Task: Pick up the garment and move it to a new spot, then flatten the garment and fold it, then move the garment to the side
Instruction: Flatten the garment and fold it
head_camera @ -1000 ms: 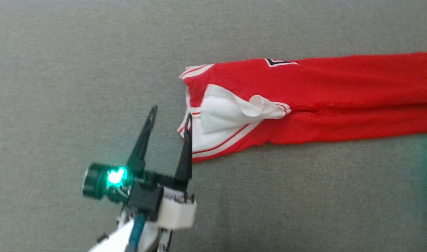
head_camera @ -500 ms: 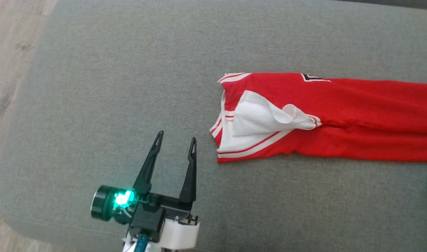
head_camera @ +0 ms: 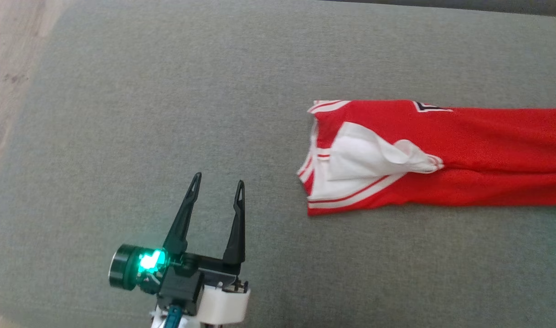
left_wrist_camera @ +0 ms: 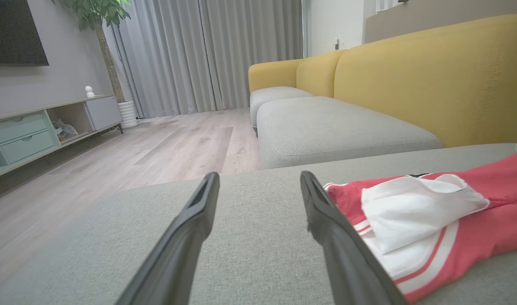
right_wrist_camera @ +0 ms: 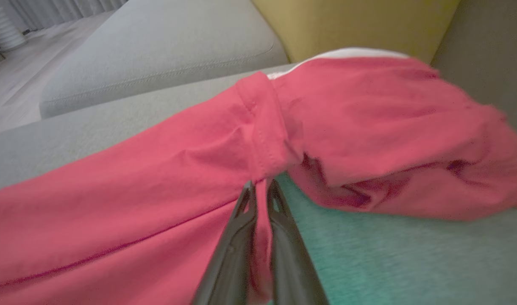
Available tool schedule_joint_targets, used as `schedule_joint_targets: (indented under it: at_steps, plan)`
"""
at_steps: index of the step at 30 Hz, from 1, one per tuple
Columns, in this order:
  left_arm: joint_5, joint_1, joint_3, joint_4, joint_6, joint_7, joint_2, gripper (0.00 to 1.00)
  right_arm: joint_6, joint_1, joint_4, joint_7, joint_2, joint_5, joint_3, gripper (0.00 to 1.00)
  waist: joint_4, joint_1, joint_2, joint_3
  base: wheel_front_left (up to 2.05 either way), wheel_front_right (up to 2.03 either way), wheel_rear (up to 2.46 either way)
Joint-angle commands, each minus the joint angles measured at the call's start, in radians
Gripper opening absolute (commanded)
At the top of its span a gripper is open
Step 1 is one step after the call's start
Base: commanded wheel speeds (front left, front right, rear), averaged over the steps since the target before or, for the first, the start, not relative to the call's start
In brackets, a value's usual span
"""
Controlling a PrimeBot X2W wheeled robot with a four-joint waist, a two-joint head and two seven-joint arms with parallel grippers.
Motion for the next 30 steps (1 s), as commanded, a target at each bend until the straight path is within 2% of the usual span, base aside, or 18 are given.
schedule_joint_targets:
  at_steps: [1, 8, 12, 16, 21, 27, 28, 29, 30]
  plan:
    - [0.015, -0.002, 0.05, -0.026, -0.011, -0.005, -0.007, 1.0, -0.001, 0.017, -0.052, -0.021, -0.055, -0.004, -0.009, 0.0, -0.017, 0.0, -0.0001, -0.005, 0.0, 0.0, 0.0]
    - [0.037, 0.009, 0.083, -0.02, -0.044, -0.005, -0.026, 1.0, -0.001, 0.018, -0.273, -0.002, -0.022, 0.003, 0.03, 0.0, -0.046, 0.0, -0.0001, -0.009, 0.0, 0.0, 0.0]
    - [0.049, 0.012, 0.097, -0.014, -0.064, -0.005, -0.037, 1.0, -0.001, 0.016, -0.471, 0.039, 0.045, -0.011, 0.104, 0.0, -0.049, 0.0, -0.0001, -0.014, 0.0, 0.0, 0.0]
    - [0.056, 0.013, 0.112, -0.005, -0.082, -0.005, -0.048, 1.0, -0.001, 0.02, -0.609, 0.079, 0.115, -0.041, 0.207, 0.0, -0.032, 0.0, -0.0001, -0.019, 0.0, 0.0, 0.0]
    - [0.063, 0.018, 0.121, 0.003, -0.1, -0.005, -0.064, 1.0, -0.001, 0.003, -0.67, 0.118, 0.206, -0.083, 0.361, 0.0, 0.0, 0.0, -0.0001, -0.025, 0.0, 0.0, 0.0]
    - [0.069, 0.033, 0.135, 0.007, -0.113, -0.005, -0.08, 1.0, -0.001, 0.007, -0.638, 0.152, 0.275, -0.11, 0.536, 0.0, 0.047, 0.0, -0.0001, -0.027, 0.0, 0.0, 0.0]
    - [0.07, 0.034, 0.137, 0.007, -0.115, -0.005, -0.082, 1.0, -0.001, 0.012, -0.626, 0.151, 0.283, -0.114, 0.558, 0.13, 0.054, 0.0, -0.0001, -0.026, 0.0, 0.0, 0.0]
    - [0.071, 0.037, 0.139, 0.006, -0.117, -0.005, -0.084, 1.0, -0.001, 0.02, -0.613, 0.147, 0.296, -0.116, 0.573, 0.58, 0.06, 0.0, -0.0001, -0.026, 0.0, 0.0, 0.0]
    - [0.073, 0.04, 0.142, 0.006, -0.118, -0.005, -0.086, 1.0, -0.001, 0.025, -0.601, 0.134, 0.309, -0.123, 0.586, 1.0, 0.064, 0.0, -0.0001, -0.026, 0.0, 0.0, 0.0]
